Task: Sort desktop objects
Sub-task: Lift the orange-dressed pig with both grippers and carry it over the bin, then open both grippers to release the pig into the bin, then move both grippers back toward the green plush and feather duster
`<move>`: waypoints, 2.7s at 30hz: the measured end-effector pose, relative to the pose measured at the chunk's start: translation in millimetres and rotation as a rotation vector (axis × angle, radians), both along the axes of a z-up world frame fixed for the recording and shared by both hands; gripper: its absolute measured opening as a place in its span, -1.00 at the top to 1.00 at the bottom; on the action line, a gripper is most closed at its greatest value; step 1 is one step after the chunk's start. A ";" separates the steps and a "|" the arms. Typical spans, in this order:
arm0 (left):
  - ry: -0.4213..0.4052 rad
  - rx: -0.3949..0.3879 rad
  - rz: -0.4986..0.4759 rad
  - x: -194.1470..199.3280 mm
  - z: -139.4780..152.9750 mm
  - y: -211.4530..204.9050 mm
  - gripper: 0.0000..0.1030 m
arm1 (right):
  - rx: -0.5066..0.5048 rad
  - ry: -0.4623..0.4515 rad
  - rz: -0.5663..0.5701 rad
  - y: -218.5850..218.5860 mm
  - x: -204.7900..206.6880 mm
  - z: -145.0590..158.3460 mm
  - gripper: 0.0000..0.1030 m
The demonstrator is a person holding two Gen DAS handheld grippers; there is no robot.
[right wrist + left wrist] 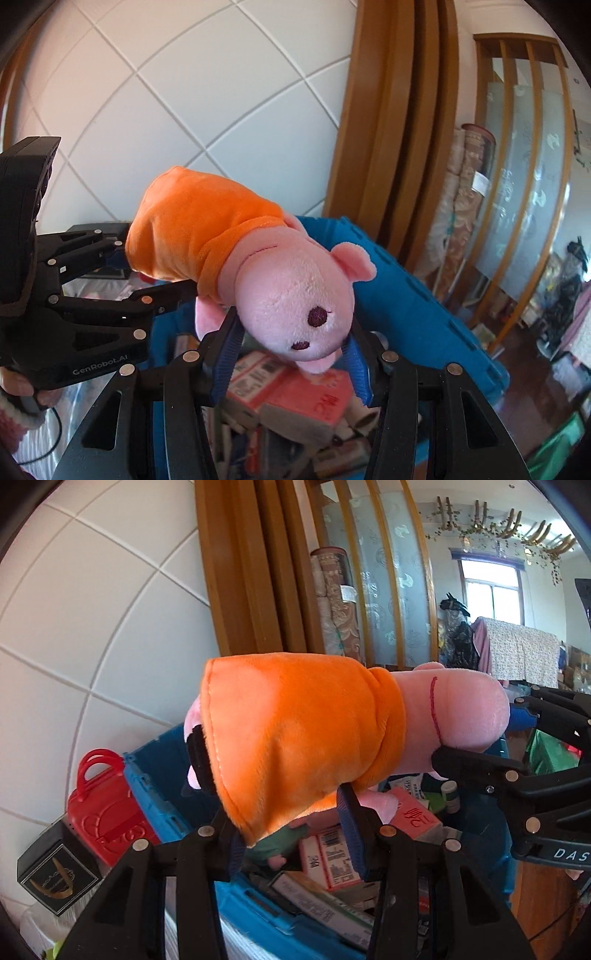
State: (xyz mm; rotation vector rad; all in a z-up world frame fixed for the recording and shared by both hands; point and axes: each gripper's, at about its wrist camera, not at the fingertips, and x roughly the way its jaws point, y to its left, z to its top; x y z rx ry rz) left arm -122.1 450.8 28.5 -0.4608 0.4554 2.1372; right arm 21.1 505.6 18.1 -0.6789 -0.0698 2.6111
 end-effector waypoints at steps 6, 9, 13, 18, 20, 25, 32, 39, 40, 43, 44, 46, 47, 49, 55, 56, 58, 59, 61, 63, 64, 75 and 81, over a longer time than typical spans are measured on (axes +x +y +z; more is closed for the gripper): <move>-0.002 -0.115 -0.077 26.9 -9.5 49.7 0.15 | -0.073 -0.020 -0.045 49.5 12.0 -17.4 0.19; -0.009 -0.155 -0.072 33.7 -11.8 62.5 0.14 | -0.092 -0.058 -0.075 63.0 8.4 -27.9 0.19; -0.058 -0.192 -0.047 28.7 -17.4 66.0 0.14 | -0.137 -0.078 -0.108 75.0 14.8 -38.9 0.19; -0.112 -0.211 -0.020 27.5 -22.6 58.4 -0.05 | -0.166 -0.109 -0.122 83.3 16.3 -46.5 0.12; -0.116 -0.209 -0.017 29.8 -23.8 55.3 -0.13 | -0.167 -0.111 -0.129 80.4 19.6 -48.7 -0.08; -0.110 -0.200 -0.014 37.8 -23.0 41.2 -0.25 | -0.157 -0.104 -0.169 72.1 31.2 -48.3 -0.67; -0.086 -0.163 0.010 53.4 -18.8 17.5 -0.50 | -0.153 -0.064 -0.186 62.4 54.6 -37.5 -0.99; -0.102 -0.127 0.058 53.2 -17.3 -8.6 -0.50 | -0.146 -0.070 -0.197 44.9 59.8 -34.7 -0.99; -0.101 -0.122 0.067 51.8 -16.7 -14.2 -0.50 | -0.147 -0.068 -0.197 42.0 59.2 -34.3 -0.99; -0.107 -0.103 0.098 48.6 -14.3 -35.5 -0.50 | -0.150 -0.064 -0.193 31.2 55.6 -32.7 -0.99; -0.110 -0.094 0.112 47.1 -13.6 -43.4 -0.50 | -0.150 -0.062 -0.188 26.0 53.4 -31.6 -0.99; -0.114 -0.076 0.136 43.5 -12.1 -60.7 -0.50 | -0.142 -0.057 -0.173 13.0 48.5 -28.8 -0.99; -0.118 -0.069 0.146 41.5 -12.1 -69.1 -0.50 | -0.137 -0.055 -0.166 7.6 46.2 -27.5 -0.99; -0.111 -0.058 0.179 38.3 -11.4 -86.9 -0.50 | -0.128 -0.051 -0.151 -5.8 40.1 -24.4 -0.99; -0.132 -0.013 0.233 29.0 -11.8 -131.4 -0.50 | -0.111 -0.042 -0.106 -39.8 22.4 -18.2 -1.00; -0.137 -0.010 0.240 27.0 -12.9 -136.0 -0.50 | -0.107 -0.041 -0.099 -45.7 19.9 -17.3 -1.00; -0.143 -0.008 0.264 23.0 -16.0 -146.4 -0.50 | -0.099 -0.039 -0.081 -56.5 14.8 -15.6 -1.00; -0.146 -0.006 0.275 20.5 -16.9 -151.0 -0.50 | -0.096 -0.040 -0.067 -63.0 12.0 -15.2 -1.00; -0.159 0.002 0.294 17.3 -19.7 -163.3 -0.50 | -0.091 -0.040 -0.042 -74.8 5.6 -14.3 -1.00; -0.170 0.007 0.321 11.7 -22.8 -176.6 -0.50 | -0.090 -0.043 -0.022 -85.7 -1.7 -14.6 -1.00; -0.173 0.008 0.341 8.6 -24.6 -185.5 -0.50 | -0.089 -0.044 -0.007 -92.0 -6.1 -14.7 -1.00; -0.171 -0.017 0.578 -20.0 -45.7 -294.4 -0.50 | -0.104 -0.100 0.222 -178.8 -85.4 -31.9 -1.00; -0.201 -0.018 0.719 -38.2 -59.4 -360.9 -0.50 | -0.114 -0.140 0.346 -235.0 -128.6 -44.5 -1.00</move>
